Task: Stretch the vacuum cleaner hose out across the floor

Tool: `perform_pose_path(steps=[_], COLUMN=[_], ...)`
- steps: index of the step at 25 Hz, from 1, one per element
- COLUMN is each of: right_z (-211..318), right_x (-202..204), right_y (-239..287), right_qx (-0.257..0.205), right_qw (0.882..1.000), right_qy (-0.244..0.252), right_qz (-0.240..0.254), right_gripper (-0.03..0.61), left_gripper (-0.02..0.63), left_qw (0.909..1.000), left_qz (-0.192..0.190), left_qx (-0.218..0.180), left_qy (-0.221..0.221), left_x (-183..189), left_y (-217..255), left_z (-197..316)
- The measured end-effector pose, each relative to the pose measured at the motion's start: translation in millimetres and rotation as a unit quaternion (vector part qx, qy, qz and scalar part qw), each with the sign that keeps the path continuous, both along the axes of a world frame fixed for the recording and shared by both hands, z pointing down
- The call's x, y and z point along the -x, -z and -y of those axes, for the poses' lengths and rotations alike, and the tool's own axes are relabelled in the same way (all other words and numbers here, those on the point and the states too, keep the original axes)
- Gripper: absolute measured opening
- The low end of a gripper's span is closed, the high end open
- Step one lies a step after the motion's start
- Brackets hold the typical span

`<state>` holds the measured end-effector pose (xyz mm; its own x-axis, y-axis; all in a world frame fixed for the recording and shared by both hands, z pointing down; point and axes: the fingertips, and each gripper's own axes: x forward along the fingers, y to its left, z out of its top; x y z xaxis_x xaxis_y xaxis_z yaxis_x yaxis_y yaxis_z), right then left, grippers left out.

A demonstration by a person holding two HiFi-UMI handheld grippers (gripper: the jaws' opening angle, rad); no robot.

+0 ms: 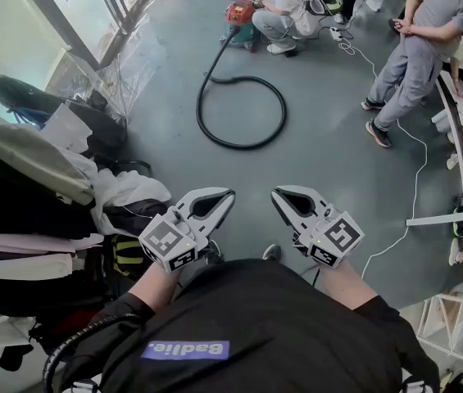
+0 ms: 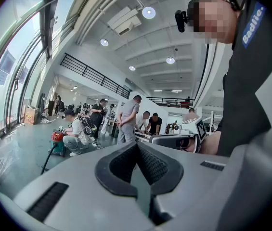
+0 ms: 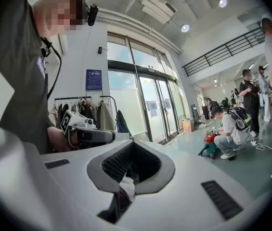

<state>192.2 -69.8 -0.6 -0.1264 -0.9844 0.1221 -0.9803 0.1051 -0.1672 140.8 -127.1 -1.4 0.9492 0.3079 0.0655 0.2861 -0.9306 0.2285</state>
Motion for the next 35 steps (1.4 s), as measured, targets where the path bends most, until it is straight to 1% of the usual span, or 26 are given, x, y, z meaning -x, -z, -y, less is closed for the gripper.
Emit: perform_pose_path(steps=[9,13,18,21,27,31,35], right_z=[1.6,-1.9,-10.5,-21.6,-54.7,-69.4,-70.7], right_x=[3.6,-2.3,-10.3,-22.3,-59.9,-85.6,-96.0], right_y=[-7.4,-3.2,-8.6,-11.5,-14.0,-28.9,-41.8], right_qx=[0.002,-0.011,-0.010,-0.010,-0.017,-0.009,0.003], right_qw=[1.000,1.000,1.000,1.000,0.999,0.999,0.999], right_qy=[0.000,0.002,0.001,0.001,0.008,0.020,0.026], right_qz=[0.004,0.017,0.020,0.021,0.033,0.038,0.047], right_gripper=[0.005,0.005,0.006,0.006,0.006,0.006,0.006], left_gripper=[0.006,0.006,0.006,0.006,0.006,0.006,0.006], left_qw=[1.0000,1.0000,0.9999,0.9999,0.9996,0.9995,0.9993], left_qz=[0.004,0.005,0.010,0.013,0.024,0.021,0.029], left_qx=[0.003,0.009,0.008,0.004,-0.002,0.001,-0.001], left_qy=[-0.002,-0.001,0.000,0.001,0.013,0.024,0.024], left_x=[0.5,-6.7,-17.0,-29.6,-65.3,-91.7,-98.8], left_y=[-7.6,-6.6,-11.5,-11.4,-8.0,-10.6,-15.9], left_z=[0.6,-2.8,-10.8,-21.0,-51.3,-65.7,-69.1])
